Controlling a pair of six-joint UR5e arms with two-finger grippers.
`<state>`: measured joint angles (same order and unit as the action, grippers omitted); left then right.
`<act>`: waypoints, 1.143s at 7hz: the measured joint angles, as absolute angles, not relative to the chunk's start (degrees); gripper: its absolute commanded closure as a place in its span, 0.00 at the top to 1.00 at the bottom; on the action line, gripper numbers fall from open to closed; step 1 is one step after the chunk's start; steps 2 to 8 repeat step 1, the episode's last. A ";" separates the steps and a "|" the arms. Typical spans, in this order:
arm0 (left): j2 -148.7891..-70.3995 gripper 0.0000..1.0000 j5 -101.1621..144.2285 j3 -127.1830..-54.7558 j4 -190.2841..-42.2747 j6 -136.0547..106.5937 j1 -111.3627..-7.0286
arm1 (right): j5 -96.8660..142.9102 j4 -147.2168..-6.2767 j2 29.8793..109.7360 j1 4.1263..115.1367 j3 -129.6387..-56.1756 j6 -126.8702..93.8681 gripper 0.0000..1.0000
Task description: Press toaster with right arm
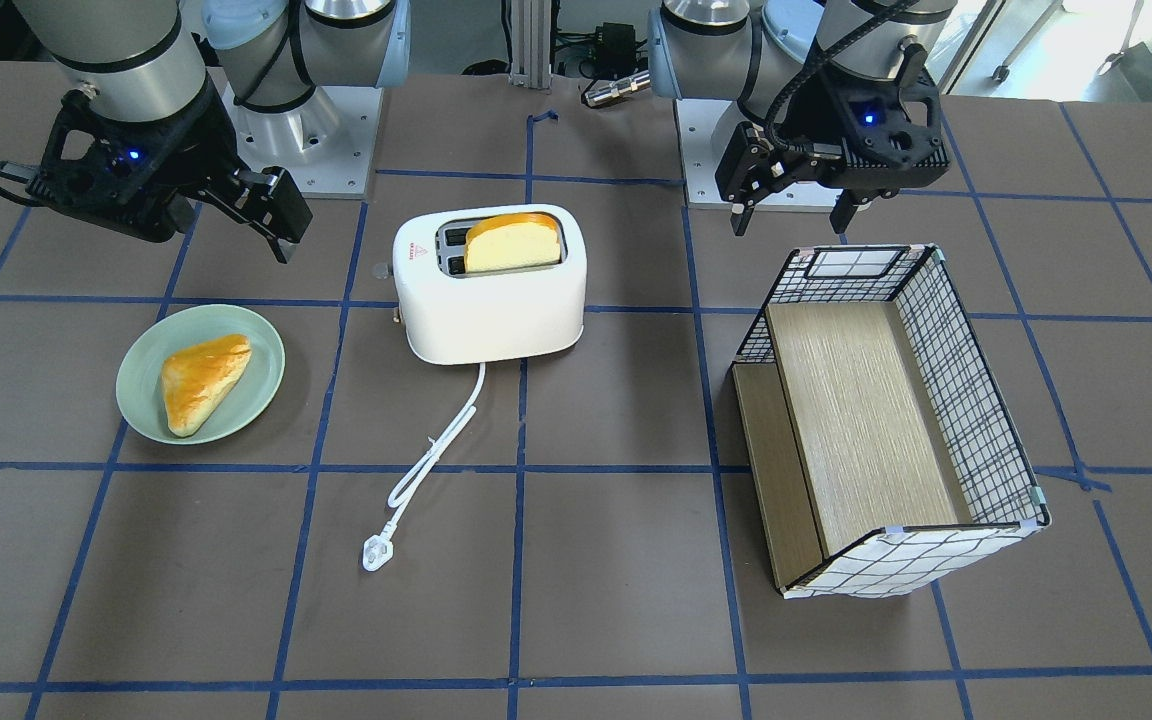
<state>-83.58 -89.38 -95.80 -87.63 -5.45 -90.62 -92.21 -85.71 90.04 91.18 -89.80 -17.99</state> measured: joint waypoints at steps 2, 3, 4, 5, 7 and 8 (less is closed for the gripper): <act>-83.58 1.00 -89.38 -95.80 -87.63 -5.45 -90.62 | -92.32 -85.76 90.08 91.34 -89.84 -18.07 1.00; -83.58 1.00 -89.38 -95.80 -87.63 -5.45 -90.62 | -92.32 -85.76 90.08 91.34 -89.84 -18.07 1.00; -83.58 1.00 -89.38 -95.80 -87.63 -5.45 -90.62 | -92.32 -85.76 90.08 91.34 -89.84 -18.07 1.00; -83.58 1.00 -89.38 -95.80 -87.63 -5.45 -90.62 | -92.32 -85.76 90.08 91.34 -89.84 -18.07 1.00; -83.58 1.00 -89.38 -95.80 -87.63 -5.45 -90.62 | -92.32 -85.76 90.08 91.34 -89.84 -18.07 1.00; -83.58 1.00 -89.38 -95.80 -87.63 -5.45 -90.62 | -92.32 -85.76 90.08 91.34 -89.84 -18.07 1.00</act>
